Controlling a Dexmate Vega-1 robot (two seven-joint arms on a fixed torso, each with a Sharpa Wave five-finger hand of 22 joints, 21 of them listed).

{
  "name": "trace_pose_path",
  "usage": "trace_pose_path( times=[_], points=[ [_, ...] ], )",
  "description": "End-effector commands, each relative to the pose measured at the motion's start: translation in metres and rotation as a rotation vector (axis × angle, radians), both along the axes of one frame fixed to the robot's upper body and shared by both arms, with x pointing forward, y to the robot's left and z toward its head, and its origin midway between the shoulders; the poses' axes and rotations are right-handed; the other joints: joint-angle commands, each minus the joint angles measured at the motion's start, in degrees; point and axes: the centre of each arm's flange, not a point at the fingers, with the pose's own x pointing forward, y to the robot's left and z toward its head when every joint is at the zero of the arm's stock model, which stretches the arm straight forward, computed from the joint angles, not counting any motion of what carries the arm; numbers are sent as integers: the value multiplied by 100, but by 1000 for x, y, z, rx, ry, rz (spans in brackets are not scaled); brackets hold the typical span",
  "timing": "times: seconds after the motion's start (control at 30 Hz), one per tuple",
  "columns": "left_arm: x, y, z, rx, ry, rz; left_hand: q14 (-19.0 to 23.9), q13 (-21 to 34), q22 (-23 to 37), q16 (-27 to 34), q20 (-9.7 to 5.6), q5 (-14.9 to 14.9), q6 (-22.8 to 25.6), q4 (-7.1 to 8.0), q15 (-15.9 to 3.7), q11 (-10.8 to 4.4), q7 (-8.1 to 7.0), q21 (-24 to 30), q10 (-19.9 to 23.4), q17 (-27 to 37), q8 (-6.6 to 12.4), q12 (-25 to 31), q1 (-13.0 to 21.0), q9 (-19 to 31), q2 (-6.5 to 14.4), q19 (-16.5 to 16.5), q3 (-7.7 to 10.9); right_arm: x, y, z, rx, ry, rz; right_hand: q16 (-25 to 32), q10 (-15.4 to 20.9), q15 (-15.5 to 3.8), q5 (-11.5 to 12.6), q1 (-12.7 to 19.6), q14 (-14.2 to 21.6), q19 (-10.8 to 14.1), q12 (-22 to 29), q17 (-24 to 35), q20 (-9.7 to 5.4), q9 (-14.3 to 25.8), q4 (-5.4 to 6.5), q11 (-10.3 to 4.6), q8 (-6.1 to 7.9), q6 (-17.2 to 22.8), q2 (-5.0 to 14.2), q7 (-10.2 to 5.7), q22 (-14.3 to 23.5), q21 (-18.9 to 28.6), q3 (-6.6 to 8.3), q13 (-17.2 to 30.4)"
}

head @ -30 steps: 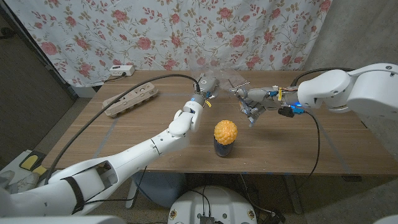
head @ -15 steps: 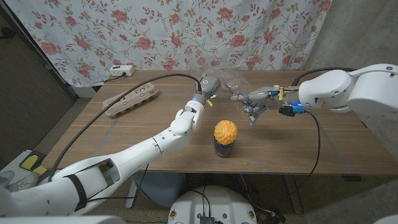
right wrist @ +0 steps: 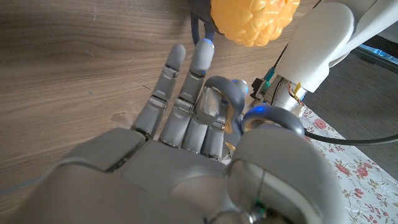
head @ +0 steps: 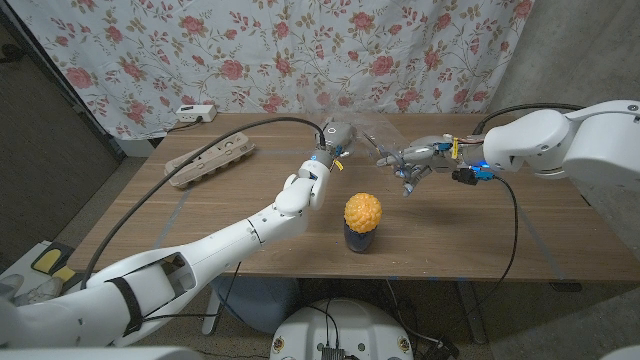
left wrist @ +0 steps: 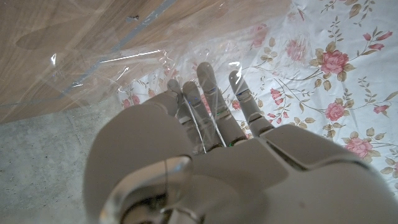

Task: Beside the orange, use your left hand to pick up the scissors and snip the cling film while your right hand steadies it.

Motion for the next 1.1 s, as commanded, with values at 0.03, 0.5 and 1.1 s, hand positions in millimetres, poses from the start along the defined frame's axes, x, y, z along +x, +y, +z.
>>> trace_pose_path(
  times=[0.03, 0.5, 1.1],
  points=[
    [0, 6, -1, -3, 1, 9, -36, 6, 6, 41, -2, 19, 42, 12, 5, 15, -14, 15, 28, 23, -1, 0, -40, 0, 5, -37, 51, 0, -1, 3, -11, -13, -10, -20, 7, -308, -27, 351, -88, -14, 62, 41, -21, 467, -166, -59, 524, 34, 275, -54, 28, 50, 539, 52],
    [-3, 16, -5, -9, 3, 19, -39, 24, 4, 31, 6, 17, 23, 16, 10, -6, -33, 21, 19, -49, -6, 8, -60, 17, 4, -37, 66, -4, -5, 4, 1, -26, -32, -108, -34, -298, -114, 284, -72, -68, 167, 138, -35, 508, -126, -71, 552, 39, 204, -67, 31, 203, 836, 27],
    [-2, 17, -8, -15, 0, 15, -65, -11, 3, 95, 6, 15, 32, 17, 0, 11, -28, 32, 21, -29, -22, -13, -89, 7, 5, -40, 93, -9, -8, 4, 34, -36, -37, -191, -4, -287, -174, 107, -27, -102, 184, 193, -40, 483, -60, -80, 559, 53, 149, -84, 20, 357, 1033, -8]
  ],
)
